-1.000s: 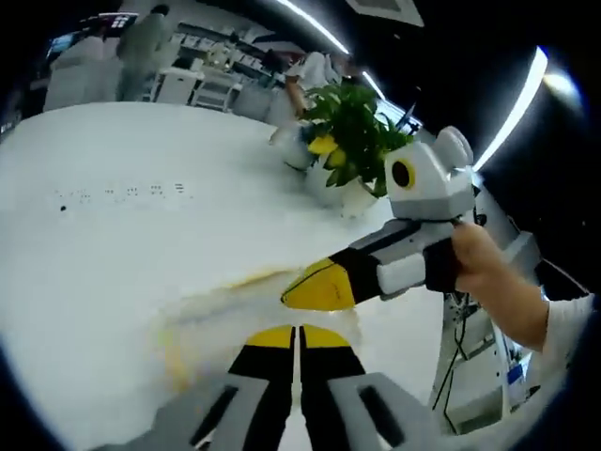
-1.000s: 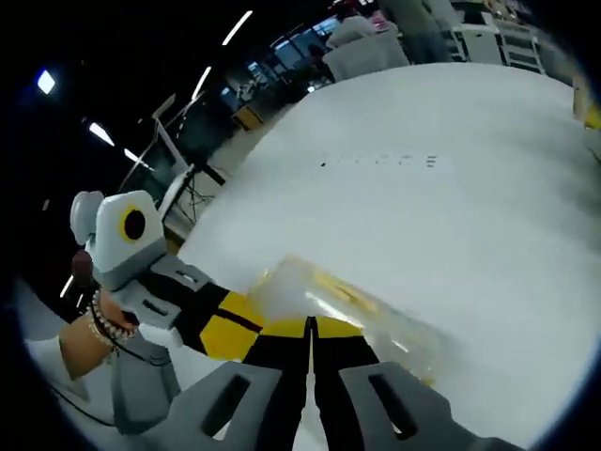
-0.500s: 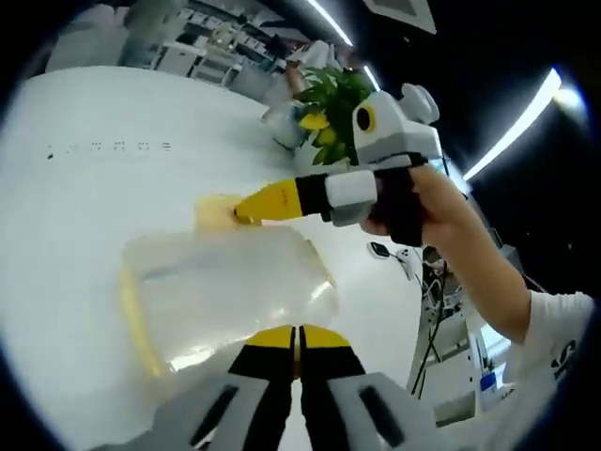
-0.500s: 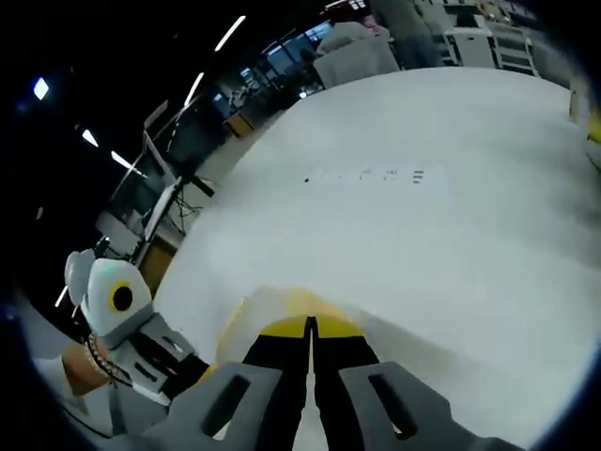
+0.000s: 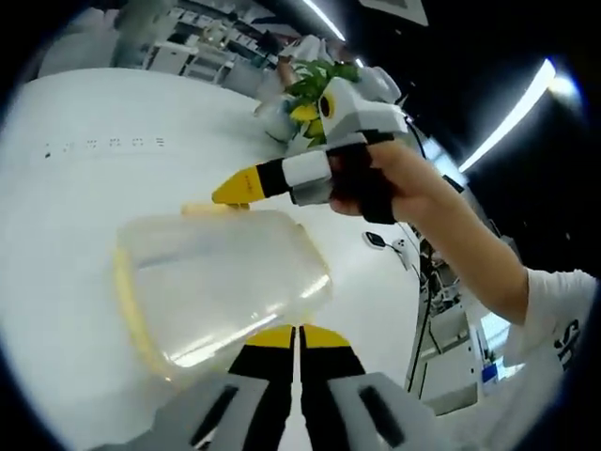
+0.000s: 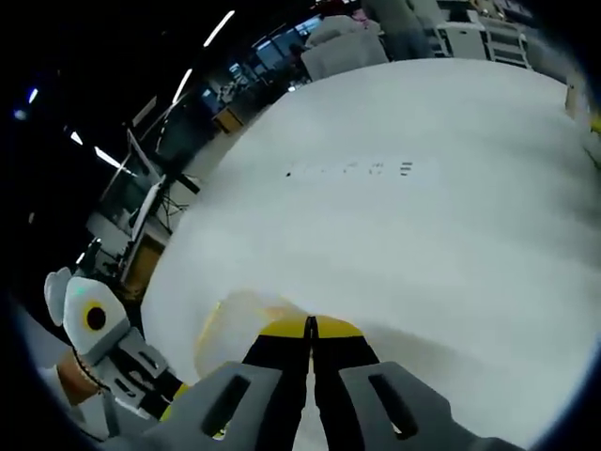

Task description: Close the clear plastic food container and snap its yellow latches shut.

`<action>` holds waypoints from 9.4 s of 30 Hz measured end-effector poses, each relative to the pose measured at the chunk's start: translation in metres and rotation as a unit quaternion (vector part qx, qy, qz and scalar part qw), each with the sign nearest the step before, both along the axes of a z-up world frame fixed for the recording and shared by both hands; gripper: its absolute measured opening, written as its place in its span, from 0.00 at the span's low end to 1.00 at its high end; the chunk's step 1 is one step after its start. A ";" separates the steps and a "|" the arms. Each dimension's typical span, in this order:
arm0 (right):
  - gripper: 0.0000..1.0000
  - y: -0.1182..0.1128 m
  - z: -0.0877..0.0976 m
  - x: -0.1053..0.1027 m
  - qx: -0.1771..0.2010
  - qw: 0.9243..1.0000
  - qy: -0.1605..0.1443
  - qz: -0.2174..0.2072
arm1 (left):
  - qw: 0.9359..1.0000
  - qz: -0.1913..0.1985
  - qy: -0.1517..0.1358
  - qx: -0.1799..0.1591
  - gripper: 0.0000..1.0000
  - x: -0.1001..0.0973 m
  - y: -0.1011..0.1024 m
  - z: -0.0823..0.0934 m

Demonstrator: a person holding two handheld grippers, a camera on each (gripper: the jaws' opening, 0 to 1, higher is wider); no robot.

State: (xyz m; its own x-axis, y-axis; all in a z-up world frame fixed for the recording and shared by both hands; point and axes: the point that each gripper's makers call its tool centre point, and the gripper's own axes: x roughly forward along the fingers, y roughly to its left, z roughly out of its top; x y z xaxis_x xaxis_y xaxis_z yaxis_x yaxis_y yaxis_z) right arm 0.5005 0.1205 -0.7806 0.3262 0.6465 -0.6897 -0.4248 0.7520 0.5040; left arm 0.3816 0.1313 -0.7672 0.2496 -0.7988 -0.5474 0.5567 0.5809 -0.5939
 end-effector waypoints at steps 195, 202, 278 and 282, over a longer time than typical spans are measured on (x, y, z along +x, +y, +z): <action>0.39 -0.036 -0.037 -0.092 -0.170 0.923 -0.229 0.257 | 0.939 -0.020 -0.270 0.212 0.55 0.035 0.076 -0.032; 0.39 -0.006 -0.038 -0.083 -0.169 0.919 -0.232 0.269 | 0.930 -0.032 -0.269 0.248 0.56 0.038 0.107 -0.036; 0.49 0.080 0.019 -0.049 -0.100 0.936 -0.268 0.205 | 0.929 0.058 -0.276 0.242 0.66 0.079 0.223 0.001; 0.56 0.078 0.034 -0.060 -0.089 0.937 -0.282 0.187 | 0.940 0.118 -0.270 0.170 0.81 0.072 0.210 0.018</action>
